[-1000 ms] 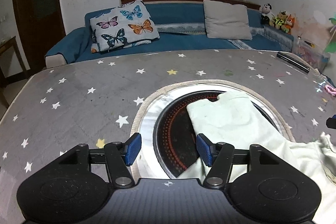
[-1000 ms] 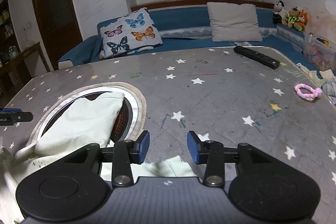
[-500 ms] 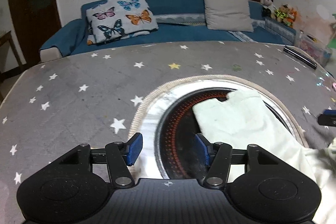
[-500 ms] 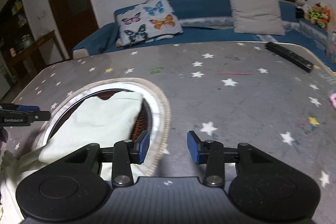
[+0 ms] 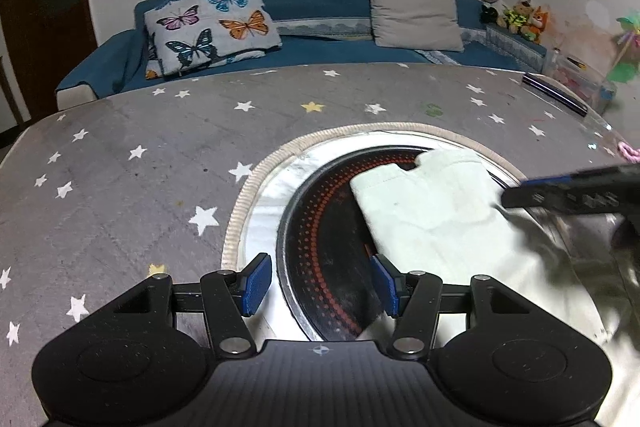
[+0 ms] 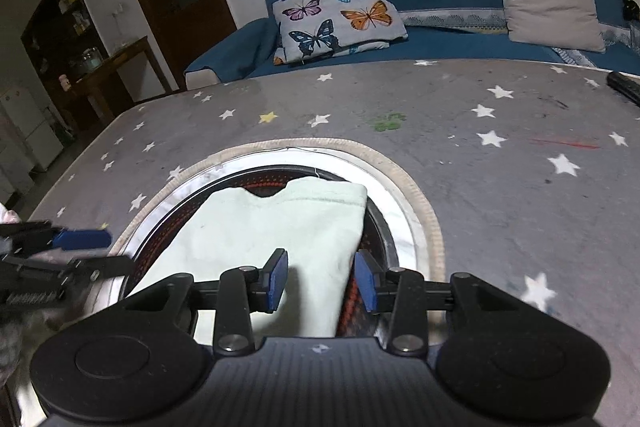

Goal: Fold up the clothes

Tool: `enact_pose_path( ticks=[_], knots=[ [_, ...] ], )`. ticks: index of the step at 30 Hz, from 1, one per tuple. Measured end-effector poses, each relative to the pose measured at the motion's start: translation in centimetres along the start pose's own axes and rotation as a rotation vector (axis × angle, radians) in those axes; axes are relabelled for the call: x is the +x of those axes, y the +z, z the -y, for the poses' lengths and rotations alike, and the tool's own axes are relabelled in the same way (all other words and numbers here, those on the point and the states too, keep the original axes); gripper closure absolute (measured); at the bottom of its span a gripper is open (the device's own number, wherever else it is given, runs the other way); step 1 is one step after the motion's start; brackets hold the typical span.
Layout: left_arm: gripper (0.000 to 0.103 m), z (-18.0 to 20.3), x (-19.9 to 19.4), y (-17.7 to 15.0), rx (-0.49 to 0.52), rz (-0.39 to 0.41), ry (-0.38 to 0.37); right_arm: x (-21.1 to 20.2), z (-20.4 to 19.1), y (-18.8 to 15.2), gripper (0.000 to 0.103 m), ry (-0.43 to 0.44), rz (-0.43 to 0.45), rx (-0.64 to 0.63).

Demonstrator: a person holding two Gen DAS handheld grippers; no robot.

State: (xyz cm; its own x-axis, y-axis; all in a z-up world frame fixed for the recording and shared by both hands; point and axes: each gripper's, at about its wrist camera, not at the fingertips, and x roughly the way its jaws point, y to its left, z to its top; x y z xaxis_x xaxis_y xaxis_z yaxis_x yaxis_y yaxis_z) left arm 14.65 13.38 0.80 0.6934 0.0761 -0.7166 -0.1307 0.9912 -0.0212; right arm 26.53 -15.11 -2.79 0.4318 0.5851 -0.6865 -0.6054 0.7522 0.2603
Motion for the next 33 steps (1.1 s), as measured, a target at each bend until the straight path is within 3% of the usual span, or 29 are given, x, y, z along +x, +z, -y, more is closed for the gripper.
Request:
enact_pose_path(
  ticks=[8,12,14,18,26,33],
  knots=[
    [0.044,-0.2,0.5,-0.1,-0.011,-0.003,-0.018,2.8,0.6,1.0,0.066,-0.011,0.004,0.055],
    [0.044,-0.2,1.2,0.1,-0.030,-0.007,-0.014,3.1,0.7,1.2,0.098,-0.009,0.014,0.065],
    [0.045,-0.3,1.4,0.2,-0.039,-0.009,-0.009,2.1,0.7,1.1,0.101,-0.016,0.049,0.064],
    [0.045,-0.3,1.6,0.4,-0.052,-0.009,-0.002,-0.4,0.8,1.1,0.101,-0.036,0.125,0.056],
    [0.046,0.2,1.6,0.6,-0.053,-0.009,0.003,-8.4,1.9,-1.4,0.101,-0.171,0.256,0.047],
    [0.046,3.4,1.6,1.5,-0.003,0.005,-0.065,-8.6,4.4,-4.8,0.094,-0.240,0.130,0.110]
  ],
)
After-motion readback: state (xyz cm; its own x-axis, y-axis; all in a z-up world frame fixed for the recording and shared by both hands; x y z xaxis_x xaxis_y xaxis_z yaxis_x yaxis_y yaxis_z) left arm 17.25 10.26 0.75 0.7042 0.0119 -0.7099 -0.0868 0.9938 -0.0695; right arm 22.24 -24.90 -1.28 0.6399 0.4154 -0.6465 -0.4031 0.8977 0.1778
